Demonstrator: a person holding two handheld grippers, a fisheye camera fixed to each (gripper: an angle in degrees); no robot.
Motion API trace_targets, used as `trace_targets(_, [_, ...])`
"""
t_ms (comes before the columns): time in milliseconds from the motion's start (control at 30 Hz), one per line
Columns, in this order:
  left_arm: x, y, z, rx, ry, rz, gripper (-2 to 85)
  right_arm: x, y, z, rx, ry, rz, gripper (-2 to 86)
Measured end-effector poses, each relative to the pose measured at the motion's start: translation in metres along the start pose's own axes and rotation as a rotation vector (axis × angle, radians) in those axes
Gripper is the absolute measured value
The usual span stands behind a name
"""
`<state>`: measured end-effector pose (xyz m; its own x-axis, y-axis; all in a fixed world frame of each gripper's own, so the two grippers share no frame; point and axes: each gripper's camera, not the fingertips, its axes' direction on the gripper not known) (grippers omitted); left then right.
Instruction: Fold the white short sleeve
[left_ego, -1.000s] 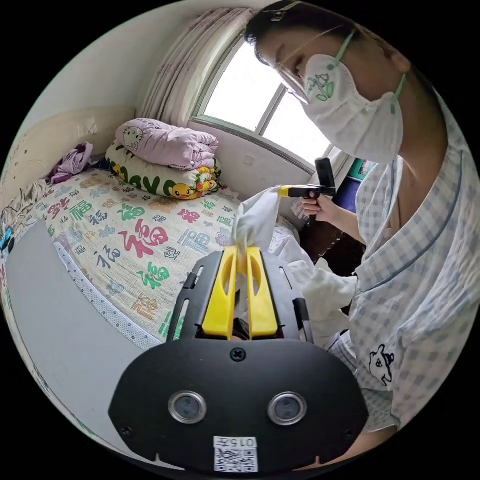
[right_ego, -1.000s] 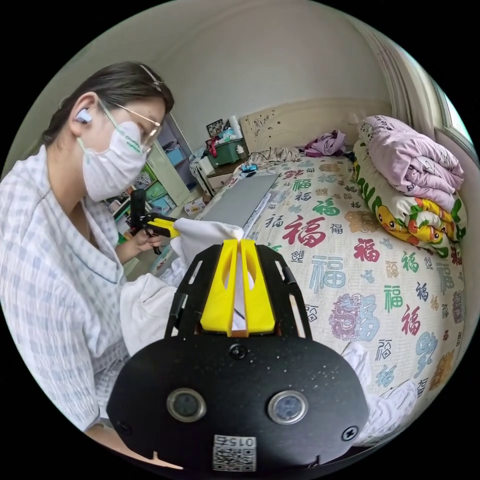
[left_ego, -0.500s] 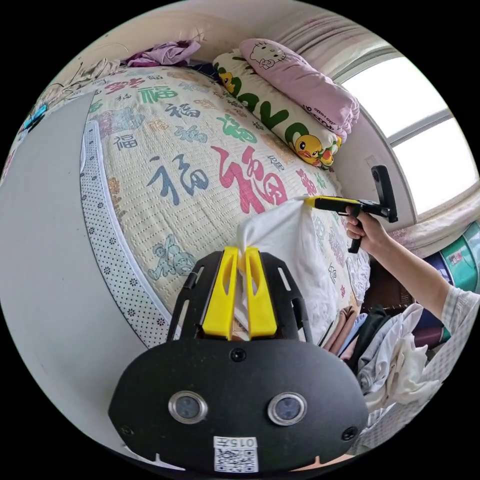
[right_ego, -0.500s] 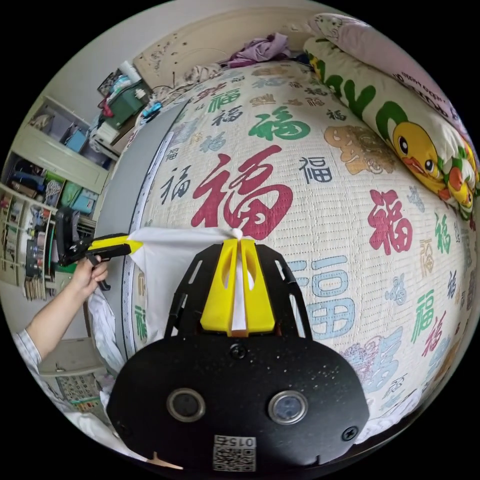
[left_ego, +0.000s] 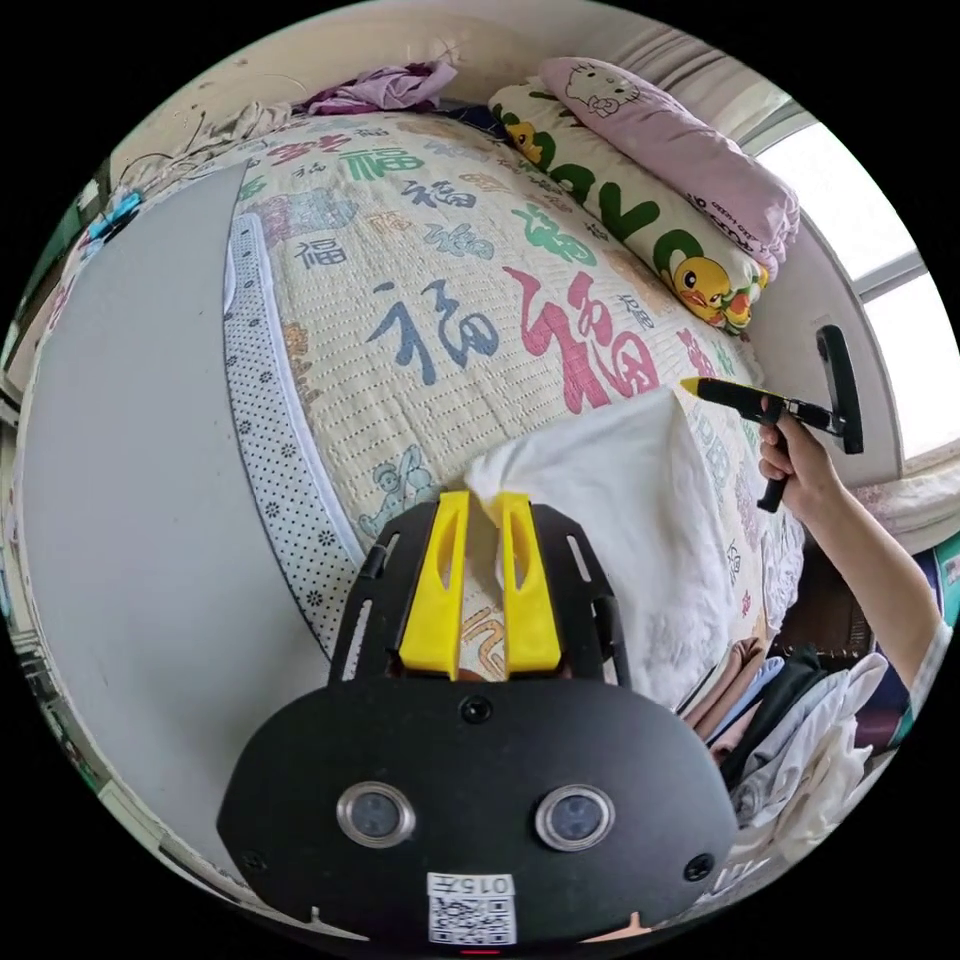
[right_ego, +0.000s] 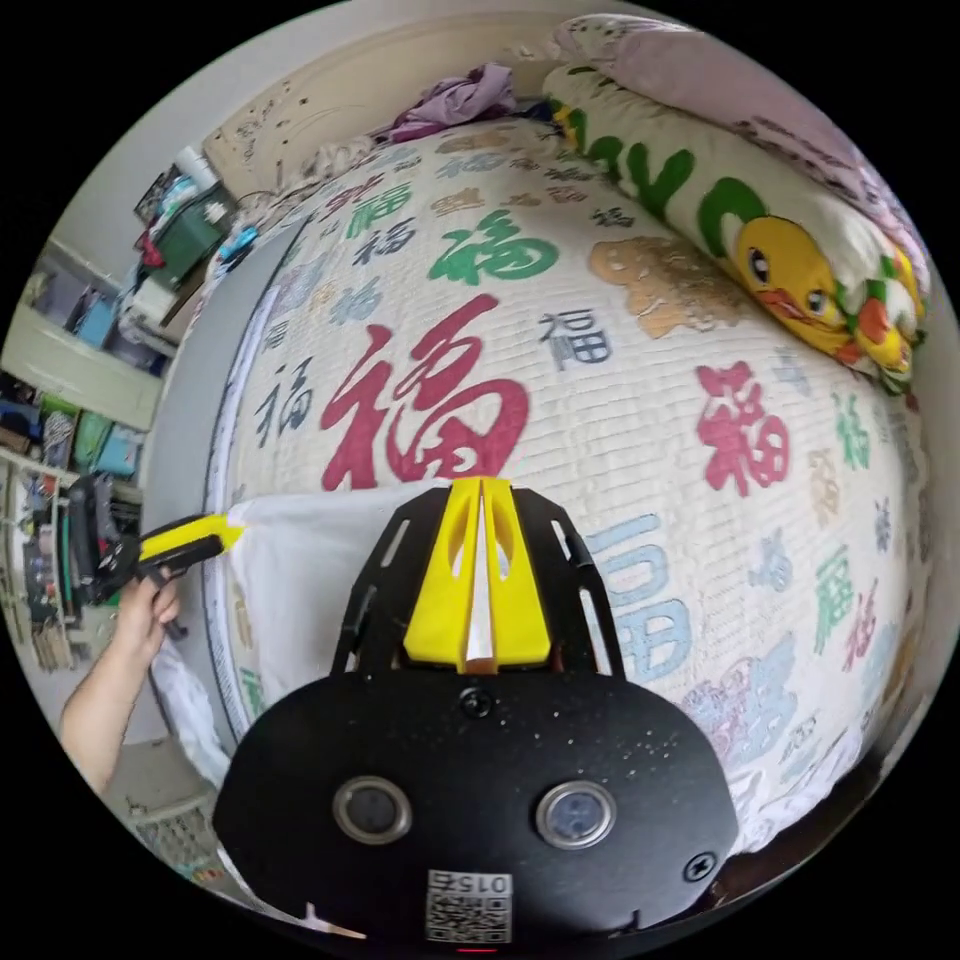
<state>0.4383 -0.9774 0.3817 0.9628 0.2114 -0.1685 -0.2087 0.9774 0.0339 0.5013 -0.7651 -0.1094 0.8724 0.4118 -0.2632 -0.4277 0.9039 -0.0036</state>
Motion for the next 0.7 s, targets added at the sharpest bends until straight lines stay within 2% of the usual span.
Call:
trace_targets(133, [-0.002,0.065,-0.054,0.098,0.005,-0.009,5.0,-0.006,0.044,-0.028,0.043,-0.111,-0.149,-0.9])
trace_targets(267, [-0.012,0.183,-0.145,0.245,0.064,-0.099,1.6,-0.035,0.121,-0.097,0.158,-0.228,-0.405,-1.0])
trace_targets(333, [-0.012,0.241,-0.19,0.323,0.015,-0.156,0.8,-0.054,0.151,-0.13,0.217,-0.235,-0.485,-0.9])
trace_targets(467, [-0.004,0.362,-0.276,0.426,-0.215,-0.244,1.1,-0.107,0.207,-0.199,0.356,-0.219,-0.656,-0.3])
trace_targets(567, [-0.009,0.429,-0.305,0.482,-0.268,-0.308,1.9,-0.149,0.236,-0.231,0.427,-0.224,-0.673,0.5])
trace_targets(700, [-0.038,0.482,-0.31,0.387,-0.195,-0.387,5.1,-0.219,0.27,-0.23,0.339,-0.521,-0.64,3.8])
